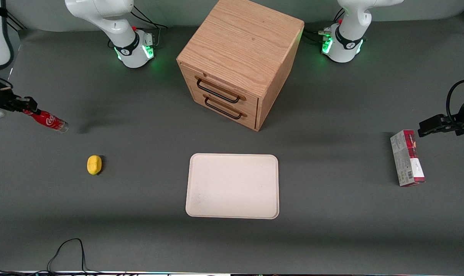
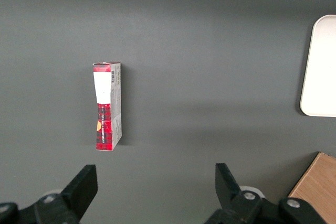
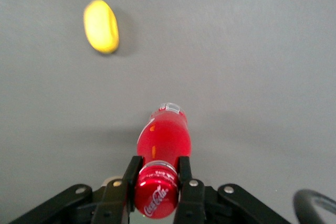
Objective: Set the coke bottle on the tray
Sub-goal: 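Lift the bottle and carry it past the yellow object toward the tray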
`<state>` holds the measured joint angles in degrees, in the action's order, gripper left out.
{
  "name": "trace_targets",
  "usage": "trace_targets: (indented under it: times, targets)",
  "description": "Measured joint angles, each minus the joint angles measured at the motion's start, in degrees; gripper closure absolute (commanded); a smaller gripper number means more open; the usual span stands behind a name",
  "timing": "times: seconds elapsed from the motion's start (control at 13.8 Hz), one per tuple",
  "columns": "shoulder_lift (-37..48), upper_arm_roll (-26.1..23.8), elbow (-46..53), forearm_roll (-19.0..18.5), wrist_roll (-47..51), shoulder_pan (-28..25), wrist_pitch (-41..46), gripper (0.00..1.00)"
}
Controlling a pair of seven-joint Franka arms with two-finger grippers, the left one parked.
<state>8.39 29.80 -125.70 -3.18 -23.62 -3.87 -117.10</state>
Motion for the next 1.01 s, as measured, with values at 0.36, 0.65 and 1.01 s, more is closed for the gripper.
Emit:
trace_targets:
  times: [0.36, 0.65, 1.01]
  targets:
    - [-4.7, -11.4, 16.0, 0.7, 10.3, 0.0, 11.3, 1.0]
    - [-8.2, -20.3, 28.2, 0.8, 20.0, 0.1, 19.4, 1.0]
    - [-15.2, -28.4, 43.2, 1.3, 29.9, 0.2, 27.1, 1.0]
